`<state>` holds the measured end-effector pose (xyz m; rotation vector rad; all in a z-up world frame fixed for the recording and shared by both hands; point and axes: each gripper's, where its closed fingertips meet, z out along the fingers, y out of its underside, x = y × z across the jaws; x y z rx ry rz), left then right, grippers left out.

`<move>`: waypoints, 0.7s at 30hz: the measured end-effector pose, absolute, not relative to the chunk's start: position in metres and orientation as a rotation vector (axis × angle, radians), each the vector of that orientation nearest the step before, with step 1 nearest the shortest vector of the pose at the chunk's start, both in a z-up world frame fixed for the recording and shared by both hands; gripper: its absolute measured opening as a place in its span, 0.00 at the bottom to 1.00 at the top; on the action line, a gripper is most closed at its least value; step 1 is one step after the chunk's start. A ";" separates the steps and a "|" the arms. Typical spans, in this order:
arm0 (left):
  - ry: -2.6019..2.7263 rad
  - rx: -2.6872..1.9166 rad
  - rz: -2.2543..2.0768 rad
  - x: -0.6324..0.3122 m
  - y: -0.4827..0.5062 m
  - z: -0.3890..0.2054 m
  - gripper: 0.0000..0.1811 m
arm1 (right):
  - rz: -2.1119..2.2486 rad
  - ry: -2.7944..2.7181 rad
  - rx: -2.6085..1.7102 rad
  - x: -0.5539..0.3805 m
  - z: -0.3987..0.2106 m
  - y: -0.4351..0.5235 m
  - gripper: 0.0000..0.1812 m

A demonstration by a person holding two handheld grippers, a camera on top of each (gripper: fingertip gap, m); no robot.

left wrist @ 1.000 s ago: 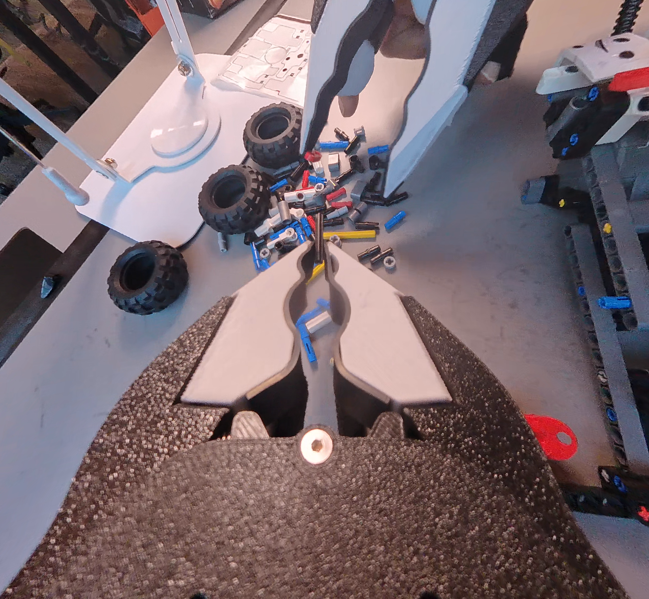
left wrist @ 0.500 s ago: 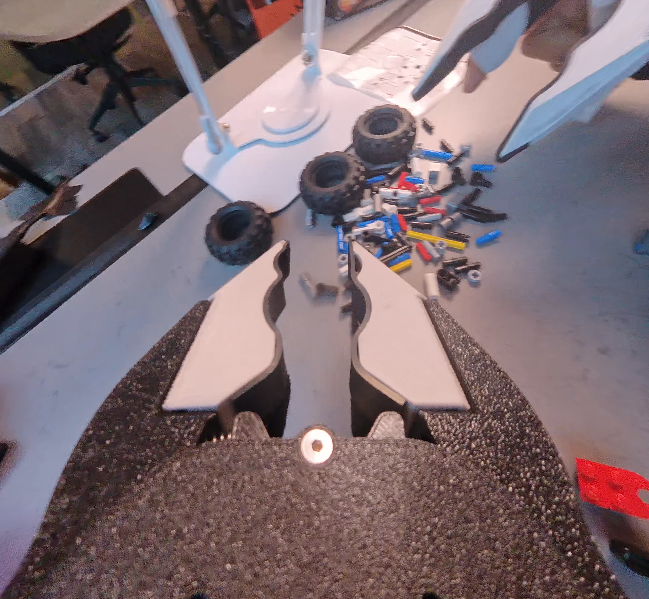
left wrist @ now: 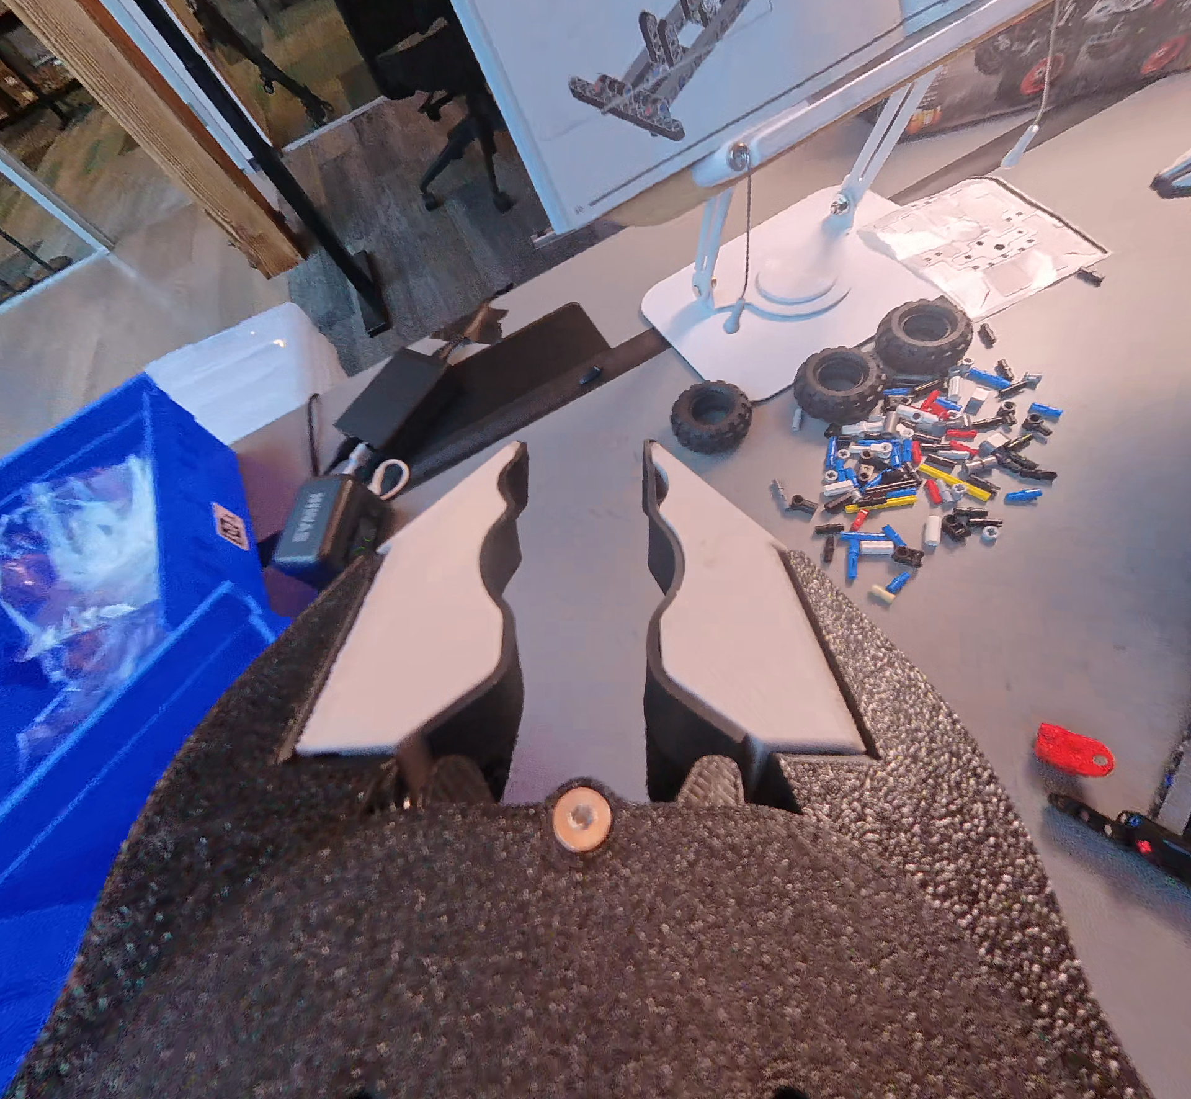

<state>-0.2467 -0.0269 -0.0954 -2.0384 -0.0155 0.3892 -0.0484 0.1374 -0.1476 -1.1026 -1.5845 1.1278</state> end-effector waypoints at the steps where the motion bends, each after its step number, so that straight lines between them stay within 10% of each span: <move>1: -0.006 -2.048 0.407 -0.250 -0.030 -0.087 0.19 | 1.123 -1.585 -1.102 -0.048 -0.147 0.138 0.00; 21: 0.332 -2.750 0.684 -0.377 -0.041 -0.191 0.21 | 1.050 -1.633 -1.128 -0.045 -0.160 0.143 0.04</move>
